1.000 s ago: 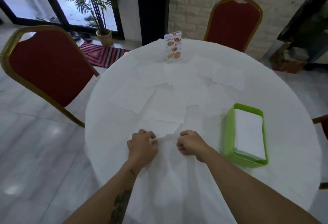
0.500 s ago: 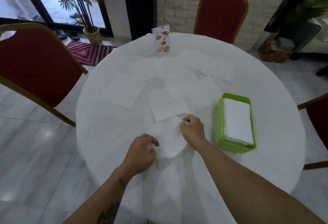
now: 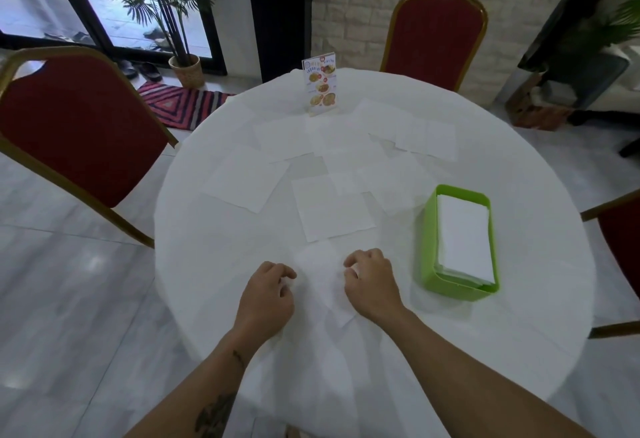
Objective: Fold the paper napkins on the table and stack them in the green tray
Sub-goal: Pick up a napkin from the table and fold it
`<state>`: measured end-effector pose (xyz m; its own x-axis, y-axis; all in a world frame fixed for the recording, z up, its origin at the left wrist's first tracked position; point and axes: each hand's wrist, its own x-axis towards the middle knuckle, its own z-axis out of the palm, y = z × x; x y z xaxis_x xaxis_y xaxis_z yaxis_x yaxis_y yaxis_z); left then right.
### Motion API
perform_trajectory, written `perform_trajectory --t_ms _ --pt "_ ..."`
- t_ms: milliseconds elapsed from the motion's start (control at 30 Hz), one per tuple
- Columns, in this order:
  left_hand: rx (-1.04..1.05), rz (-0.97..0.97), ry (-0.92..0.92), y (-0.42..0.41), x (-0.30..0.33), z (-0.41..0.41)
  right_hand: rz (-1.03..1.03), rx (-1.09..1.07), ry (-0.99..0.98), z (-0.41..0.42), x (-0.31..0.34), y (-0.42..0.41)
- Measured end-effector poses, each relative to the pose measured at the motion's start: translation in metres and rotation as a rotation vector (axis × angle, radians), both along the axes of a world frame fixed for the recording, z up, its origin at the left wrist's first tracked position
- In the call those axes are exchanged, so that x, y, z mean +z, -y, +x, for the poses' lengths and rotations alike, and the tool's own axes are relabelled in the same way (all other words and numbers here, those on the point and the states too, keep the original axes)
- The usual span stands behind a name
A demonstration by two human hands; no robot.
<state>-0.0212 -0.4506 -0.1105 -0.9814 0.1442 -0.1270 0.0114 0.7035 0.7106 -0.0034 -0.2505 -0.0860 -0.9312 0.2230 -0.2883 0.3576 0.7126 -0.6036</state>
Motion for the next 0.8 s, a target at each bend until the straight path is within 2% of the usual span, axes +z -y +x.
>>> perform_trajectory --t_ms 67,100,233,333,533,667,800 --pt "-0.102 -0.094 -0.049 -0.004 -0.003 0.002 0.064 -0.026 0.099 -0.005 0.001 0.000" --pt "-0.157 -0.144 -0.058 -0.007 -0.004 0.003 0.034 -0.050 0.159 -0.008 0.002 0.000" --pt "-0.293 -0.313 -0.059 -0.015 -0.006 0.009 -0.259 -0.205 0.305 -0.022 0.002 0.007" --pt "-0.317 -0.336 -0.061 -0.015 -0.005 0.010 -0.347 -0.210 0.314 -0.027 -0.001 0.014" --pt "-0.331 -0.323 -0.077 -0.009 -0.006 0.011 -0.111 -0.171 0.277 -0.020 0.006 0.027" --pt "-0.316 -0.310 -0.081 -0.010 -0.006 0.010 -0.239 -0.223 0.274 -0.018 0.003 0.026" --pt "-0.301 -0.310 -0.091 -0.011 -0.008 0.009 -0.207 -0.178 0.202 -0.020 -0.002 0.026"
